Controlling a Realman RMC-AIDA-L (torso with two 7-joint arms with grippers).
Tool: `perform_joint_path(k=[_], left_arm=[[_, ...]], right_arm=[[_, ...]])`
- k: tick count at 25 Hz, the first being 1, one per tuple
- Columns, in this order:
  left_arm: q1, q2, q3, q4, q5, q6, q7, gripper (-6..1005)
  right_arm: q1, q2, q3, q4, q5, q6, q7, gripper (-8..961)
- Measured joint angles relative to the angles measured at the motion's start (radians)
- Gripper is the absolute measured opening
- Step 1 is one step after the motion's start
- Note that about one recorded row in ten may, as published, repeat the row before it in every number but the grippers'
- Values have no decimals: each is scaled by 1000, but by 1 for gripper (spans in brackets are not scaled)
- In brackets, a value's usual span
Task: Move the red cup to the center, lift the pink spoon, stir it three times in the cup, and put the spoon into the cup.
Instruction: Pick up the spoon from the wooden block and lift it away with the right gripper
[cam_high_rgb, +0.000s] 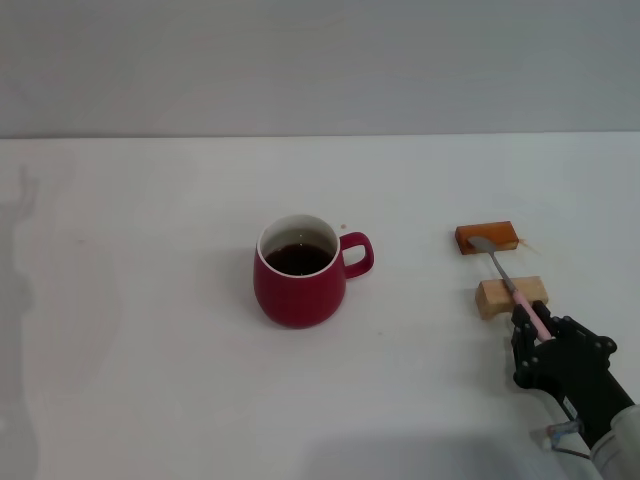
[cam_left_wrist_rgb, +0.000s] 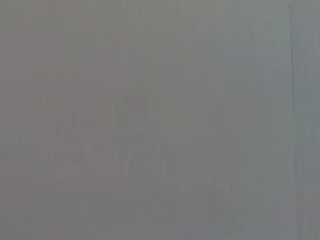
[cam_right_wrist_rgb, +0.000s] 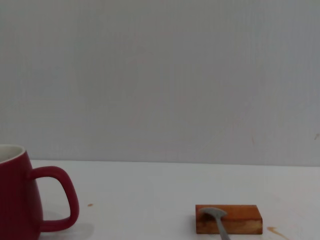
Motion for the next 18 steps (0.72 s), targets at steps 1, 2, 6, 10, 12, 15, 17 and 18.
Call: perform_joint_path(k=[1, 2, 6, 10, 12, 15, 17, 18], left_arm=[[0, 0, 0, 0, 0, 1, -1, 836], [1, 0, 0, 0, 0, 3, -2, 836], [2, 0, 0, 0, 0, 6, -2, 836], [2, 0, 0, 0, 0, 7, -3, 835], [3, 1, 0, 0, 0, 7, -3, 835], [3, 1, 0, 0, 0, 8, -3, 835], [4, 2, 0, 0, 0, 10, -3, 835], [4, 2, 0, 0, 0, 10, -3, 835]], right_arm=[[0, 0, 0, 0, 0, -2, 0, 165], [-1, 0, 0, 1, 0, -2, 0, 164], [-2, 0, 0, 3, 0, -4, 0, 163], [-3, 0, 3, 3, 0, -5, 0, 163], [-3, 0, 5, 2, 0, -4, 0, 163], [-2, 0, 6, 1, 0, -3, 0, 163], [-1, 1, 7, -3, 0, -4, -2, 163], [-1, 1, 7, -3, 0, -4, -2, 163]])
